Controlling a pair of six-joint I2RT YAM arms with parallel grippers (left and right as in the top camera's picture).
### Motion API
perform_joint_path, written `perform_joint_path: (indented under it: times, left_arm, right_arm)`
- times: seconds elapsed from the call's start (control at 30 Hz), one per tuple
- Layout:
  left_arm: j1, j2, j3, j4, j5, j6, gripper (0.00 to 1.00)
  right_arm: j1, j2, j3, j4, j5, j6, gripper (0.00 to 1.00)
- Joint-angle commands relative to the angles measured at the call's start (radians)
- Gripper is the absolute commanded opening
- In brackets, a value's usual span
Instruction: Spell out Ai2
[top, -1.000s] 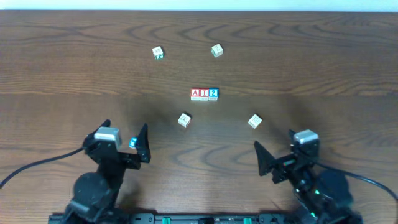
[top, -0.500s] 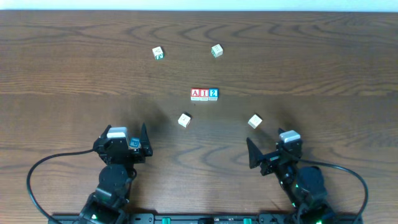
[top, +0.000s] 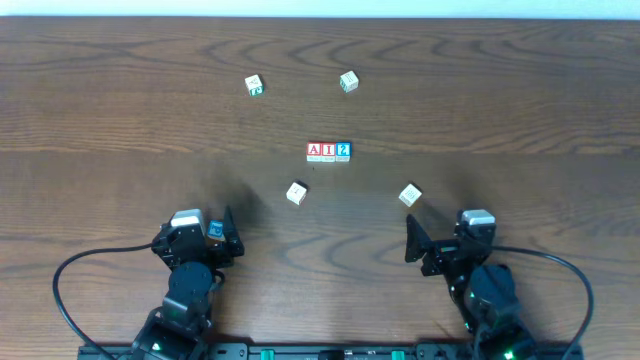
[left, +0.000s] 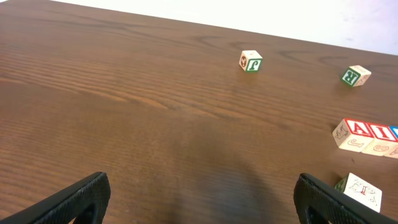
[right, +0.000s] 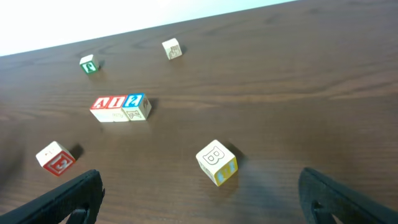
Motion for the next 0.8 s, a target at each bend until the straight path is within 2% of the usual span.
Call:
perform_joint_path:
  times: [0.0, 0.2, 0.37, 0.63, 0.77]
  left_arm:
    - [0.001, 0.002, -0.013, -0.052, -0.031, -0.009, 0.95]
    - [0.001, 0.002, -0.013, -0.052, -0.031, -0.009, 0.95]
    - [0.011, -0.016, -0.013, -0.052, -0.028, -0.009, 0.95]
    - [0.053, -0.237, -0.013, -0.051, -0.028, -0.009, 0.95]
    - [0.079, -0.291, -0.013, -0.051, -0.028, -0.01, 0.95]
  right_arm:
    - [-0.008, 0.005, -0.019, -0.002, 0.023, 0.011, 0.99]
    - [-0.008, 0.005, -0.019, -0.002, 0.023, 0.011, 0.99]
    - [-0.034, -0.064, -0.019, -0.002, 0.02, 0.011, 0.99]
    - [-0.142, -0.223, -0.019, -0.001, 0.02, 0.011, 0.99]
    - [-0.196, -0.246, -0.019, -0.002, 0.02, 0.011, 0.99]
